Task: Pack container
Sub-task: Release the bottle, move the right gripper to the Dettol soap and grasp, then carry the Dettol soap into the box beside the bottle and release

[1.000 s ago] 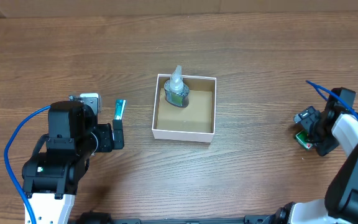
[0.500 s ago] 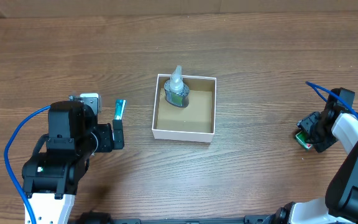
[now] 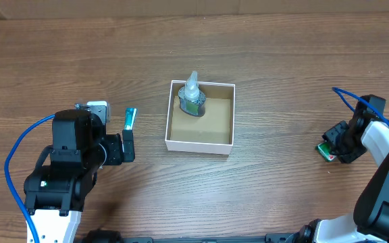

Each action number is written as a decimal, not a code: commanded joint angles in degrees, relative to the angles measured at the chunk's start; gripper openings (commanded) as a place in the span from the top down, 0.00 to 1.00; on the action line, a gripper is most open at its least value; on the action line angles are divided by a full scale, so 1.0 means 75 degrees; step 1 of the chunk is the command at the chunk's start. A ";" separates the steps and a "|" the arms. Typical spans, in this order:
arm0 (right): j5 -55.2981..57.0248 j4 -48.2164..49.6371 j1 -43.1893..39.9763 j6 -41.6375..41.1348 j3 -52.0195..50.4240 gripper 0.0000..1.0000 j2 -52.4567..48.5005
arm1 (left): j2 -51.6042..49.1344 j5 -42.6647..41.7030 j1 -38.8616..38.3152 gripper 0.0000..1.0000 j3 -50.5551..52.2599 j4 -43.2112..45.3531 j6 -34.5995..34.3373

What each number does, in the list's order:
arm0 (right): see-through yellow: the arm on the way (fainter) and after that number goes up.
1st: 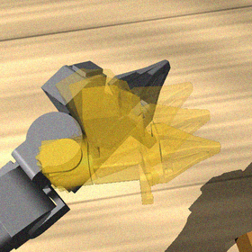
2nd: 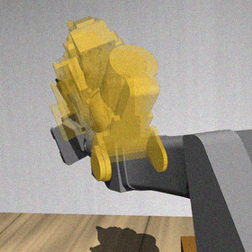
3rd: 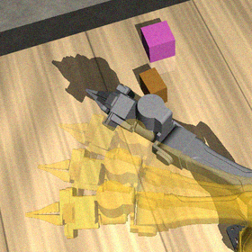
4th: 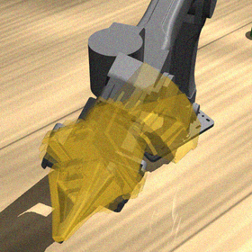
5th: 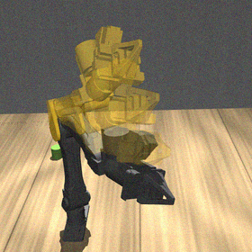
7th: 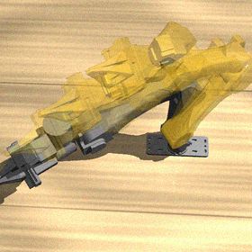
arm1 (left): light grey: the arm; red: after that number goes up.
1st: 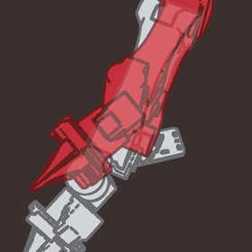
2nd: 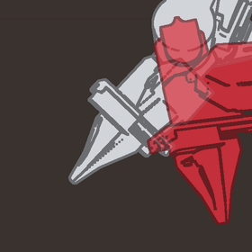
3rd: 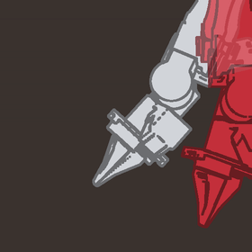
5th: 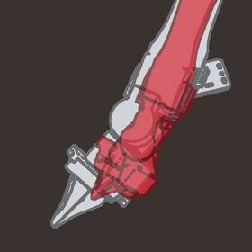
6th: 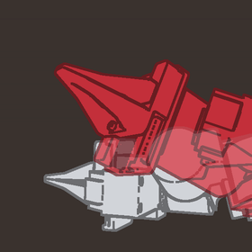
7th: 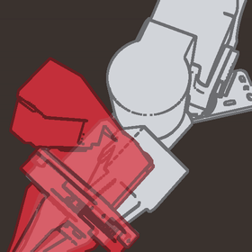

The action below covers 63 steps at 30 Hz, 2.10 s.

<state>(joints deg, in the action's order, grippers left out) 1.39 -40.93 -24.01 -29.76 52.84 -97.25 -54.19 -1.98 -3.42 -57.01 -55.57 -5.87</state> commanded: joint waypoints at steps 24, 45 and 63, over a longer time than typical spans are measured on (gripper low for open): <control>-0.0734 -0.1609 0.6210 0.2346 0.3649 0.96 0.1542 | -0.0017 -0.0111 -0.0047 0.00 -0.0178 0.0012 -0.0076; -0.0997 -0.0256 0.6837 0.1999 0.3649 0.73 -0.0761 | -0.0017 -0.0111 -0.0047 0.00 -0.0178 0.0006 -0.0079; -0.0994 0.0015 0.6834 0.1996 0.3652 0.22 -0.0758 | -0.0017 -0.0111 -0.0047 0.00 -0.0178 0.0003 -0.0079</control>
<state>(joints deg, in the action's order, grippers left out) -5.78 -41.15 27.31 -14.81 79.18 -103.57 -54.19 -1.98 -3.42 -57.01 -55.57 -5.89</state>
